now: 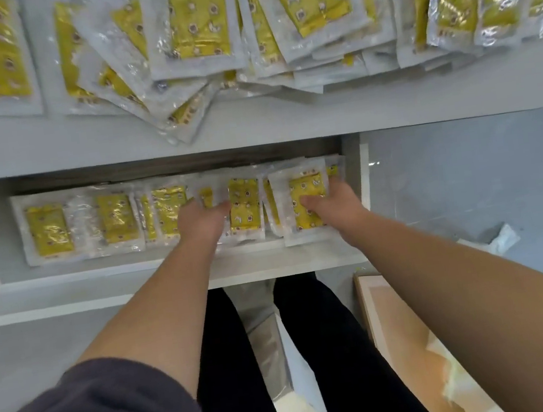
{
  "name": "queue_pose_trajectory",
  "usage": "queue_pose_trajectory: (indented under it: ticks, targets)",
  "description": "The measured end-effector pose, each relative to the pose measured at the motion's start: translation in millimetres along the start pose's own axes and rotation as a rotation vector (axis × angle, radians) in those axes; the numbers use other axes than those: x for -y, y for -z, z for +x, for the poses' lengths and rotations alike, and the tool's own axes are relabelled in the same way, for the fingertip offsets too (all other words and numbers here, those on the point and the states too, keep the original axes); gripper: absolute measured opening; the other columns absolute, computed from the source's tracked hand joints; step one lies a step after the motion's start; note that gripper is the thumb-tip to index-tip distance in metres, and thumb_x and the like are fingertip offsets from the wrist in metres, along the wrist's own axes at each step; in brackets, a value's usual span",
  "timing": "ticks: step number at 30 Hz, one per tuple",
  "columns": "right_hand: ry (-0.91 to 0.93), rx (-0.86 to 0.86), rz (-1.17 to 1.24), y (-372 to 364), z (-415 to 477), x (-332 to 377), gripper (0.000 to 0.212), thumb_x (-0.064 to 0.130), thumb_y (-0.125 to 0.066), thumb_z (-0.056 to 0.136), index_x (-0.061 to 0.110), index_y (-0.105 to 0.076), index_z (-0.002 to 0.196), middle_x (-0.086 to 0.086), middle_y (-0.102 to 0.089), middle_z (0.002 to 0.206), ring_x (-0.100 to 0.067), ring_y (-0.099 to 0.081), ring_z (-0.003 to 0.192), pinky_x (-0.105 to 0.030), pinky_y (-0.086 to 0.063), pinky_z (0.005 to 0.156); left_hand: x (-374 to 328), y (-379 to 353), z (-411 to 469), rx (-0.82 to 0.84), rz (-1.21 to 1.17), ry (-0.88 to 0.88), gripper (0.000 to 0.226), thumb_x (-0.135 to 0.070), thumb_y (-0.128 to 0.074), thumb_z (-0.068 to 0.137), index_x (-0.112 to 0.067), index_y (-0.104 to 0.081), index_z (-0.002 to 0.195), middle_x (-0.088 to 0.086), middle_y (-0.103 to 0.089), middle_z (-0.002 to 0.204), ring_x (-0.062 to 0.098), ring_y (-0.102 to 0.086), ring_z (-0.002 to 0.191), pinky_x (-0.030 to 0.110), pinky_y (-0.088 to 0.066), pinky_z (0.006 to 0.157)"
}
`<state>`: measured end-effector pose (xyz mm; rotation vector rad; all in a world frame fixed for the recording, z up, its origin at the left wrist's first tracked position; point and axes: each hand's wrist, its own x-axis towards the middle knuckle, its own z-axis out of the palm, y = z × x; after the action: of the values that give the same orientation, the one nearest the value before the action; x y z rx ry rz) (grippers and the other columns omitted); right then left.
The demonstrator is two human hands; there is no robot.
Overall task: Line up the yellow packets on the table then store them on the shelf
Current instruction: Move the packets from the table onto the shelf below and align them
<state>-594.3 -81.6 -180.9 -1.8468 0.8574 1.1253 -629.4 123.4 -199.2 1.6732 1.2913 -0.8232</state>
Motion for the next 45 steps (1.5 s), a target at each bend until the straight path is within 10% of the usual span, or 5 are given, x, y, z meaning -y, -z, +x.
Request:
queue_pose_trajectory:
  ticks: [6,11,19,25,45]
  targets:
    - [-0.098,-0.121,-0.307,-10,26,-12,0.026,0.023,-0.059,0.089,0.010,-0.053,0.110,-0.008,-0.060,0.105,-0.026,-0.059,0.087,-0.030,-0.045,0.067,-1,-14,9,-0.214,0.256,-0.126,0.073,-0.036,-0.077,0.077,-0.008,-0.037,0.132,0.012,-0.060,0.113,0.030,-0.060,0.100,0.033,-0.040,0.071]
    - [0.012,-0.179,-0.344,0,22,-15,0.024,0.018,-0.052,0.093,0.006,-0.059,0.112,-0.011,-0.063,0.101,-0.029,-0.062,0.091,-0.029,-0.041,0.066,13,0,10,-0.300,0.378,-0.203,0.061,-0.045,-0.071,0.081,-0.010,-0.040,0.121,-0.002,-0.049,0.074,0.025,-0.053,0.080,0.044,-0.038,0.091]
    - [-0.031,-0.209,-0.918,13,12,-3,0.039,0.004,-0.049,0.092,-0.003,-0.045,0.130,-0.016,-0.057,0.125,-0.032,-0.057,0.115,-0.035,-0.047,0.084,21,13,13,-0.388,0.744,-0.201,0.070,-0.040,-0.069,0.081,-0.006,-0.037,0.132,0.017,-0.052,0.129,0.036,-0.046,0.122,0.049,-0.035,0.097]
    - [0.359,-0.295,-1.419,14,11,14,0.063,0.014,-0.060,0.087,0.010,-0.030,0.141,-0.013,-0.052,0.127,-0.031,-0.053,0.116,-0.035,-0.040,0.079,7,4,18,-0.216,1.127,-0.781,0.090,-0.049,-0.075,0.074,-0.009,-0.031,0.142,0.016,-0.034,0.146,0.034,-0.027,0.139,0.055,-0.028,0.108]
    - [0.625,-0.125,-1.508,7,57,2,0.103,0.041,-0.072,0.080,0.019,-0.004,0.153,-0.005,-0.009,0.160,-0.031,-0.017,0.145,-0.052,-0.020,0.115,-24,-75,14,-0.029,1.306,-0.865,0.104,-0.061,-0.060,0.082,-0.015,0.001,0.153,0.005,0.000,0.162,0.022,0.001,0.149,0.060,-0.002,0.115]
